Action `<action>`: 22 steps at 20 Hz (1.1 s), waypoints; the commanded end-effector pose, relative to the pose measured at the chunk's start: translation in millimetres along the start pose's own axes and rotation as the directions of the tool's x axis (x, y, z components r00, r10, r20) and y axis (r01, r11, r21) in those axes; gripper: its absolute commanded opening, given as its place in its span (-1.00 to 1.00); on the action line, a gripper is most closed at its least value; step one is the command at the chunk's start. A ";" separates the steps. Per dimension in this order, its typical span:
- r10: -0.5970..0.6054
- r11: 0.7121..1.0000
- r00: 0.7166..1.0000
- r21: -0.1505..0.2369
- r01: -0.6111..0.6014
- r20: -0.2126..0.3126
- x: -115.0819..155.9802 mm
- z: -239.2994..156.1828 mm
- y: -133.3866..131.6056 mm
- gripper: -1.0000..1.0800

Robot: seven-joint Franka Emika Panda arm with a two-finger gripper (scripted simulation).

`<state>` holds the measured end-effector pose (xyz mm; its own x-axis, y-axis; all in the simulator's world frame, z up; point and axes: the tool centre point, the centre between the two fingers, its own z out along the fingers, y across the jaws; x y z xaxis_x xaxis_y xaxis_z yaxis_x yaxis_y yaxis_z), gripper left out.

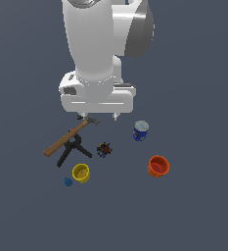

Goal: Pick up a designated object from a clutter of objects.

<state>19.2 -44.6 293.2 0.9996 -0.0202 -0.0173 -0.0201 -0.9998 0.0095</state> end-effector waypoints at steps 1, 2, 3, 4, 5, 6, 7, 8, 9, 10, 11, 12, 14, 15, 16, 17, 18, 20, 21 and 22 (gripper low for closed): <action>0.001 1.000 1.000 0.002 -0.001 0.000 9.2 9.7 4.8 0.92; 0.001 1.000 1.000 0.002 -0.001 -0.001 13.5 14.3 7.0 0.92; 0.001 1.000 1.000 0.003 -0.001 -0.002 18.0 19.2 9.6 0.92; 0.002 1.000 1.000 0.004 -0.002 -0.002 22.8 24.7 12.2 0.92; 0.002 1.000 1.000 0.004 -0.002 -0.003 27.8 30.7 15.1 0.92; 0.002 1.000 1.000 0.005 -0.002 -0.003 33.0 37.1 18.2 0.92; 0.003 1.000 1.000 0.006 -0.003 -0.004 38.4 44.1 21.5 0.92; 0.003 1.000 1.000 0.006 -0.003 -0.005 43.9 51.7 25.0 0.92; 0.004 1.000 1.000 0.007 -0.004 -0.006 49.3 59.3 28.8 0.92; 0.004 1.000 1.000 0.008 -0.004 -0.006 54.6 67.4 32.4 0.92; 0.005 1.000 1.000 0.008 -0.005 -0.007 59.6 75.4 36.3 0.92; 0.005 1.000 1.000 0.009 -0.005 -0.008 64.5 83.8 40.0 0.92; 0.006 1.000 1.000 0.009 -0.006 -0.009 73.8 100.8 47.7 0.92; 0.006 1.000 1.000 0.010 -0.006 -0.010 78.0 109.3 51.7 0.92; 0.007 1.000 1.000 0.010 -0.007 -0.011 81.9 117.7 55.4 0.92; 0.007 1.000 1.000 0.010 -0.007 -0.011 85.5 125.8 58.9 0.92; 0.007 1.000 1.000 0.010 -0.007 -0.012 88.6 133.3 62.4 0.92; 0.008 1.000 1.000 0.010 -0.008 -0.014 94.0 147.4 68.6 0.92; 0.008 1.000 1.000 0.010 -0.008 -0.014 96.4 154.2 71.2 0.92; 0.009 1.000 1.000 0.010 -0.008 -0.014 98.4 160.0 73.9 0.92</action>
<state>109.5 -117.6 142.0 0.9996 -0.0288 -0.0052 -0.0288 -0.9996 -0.0006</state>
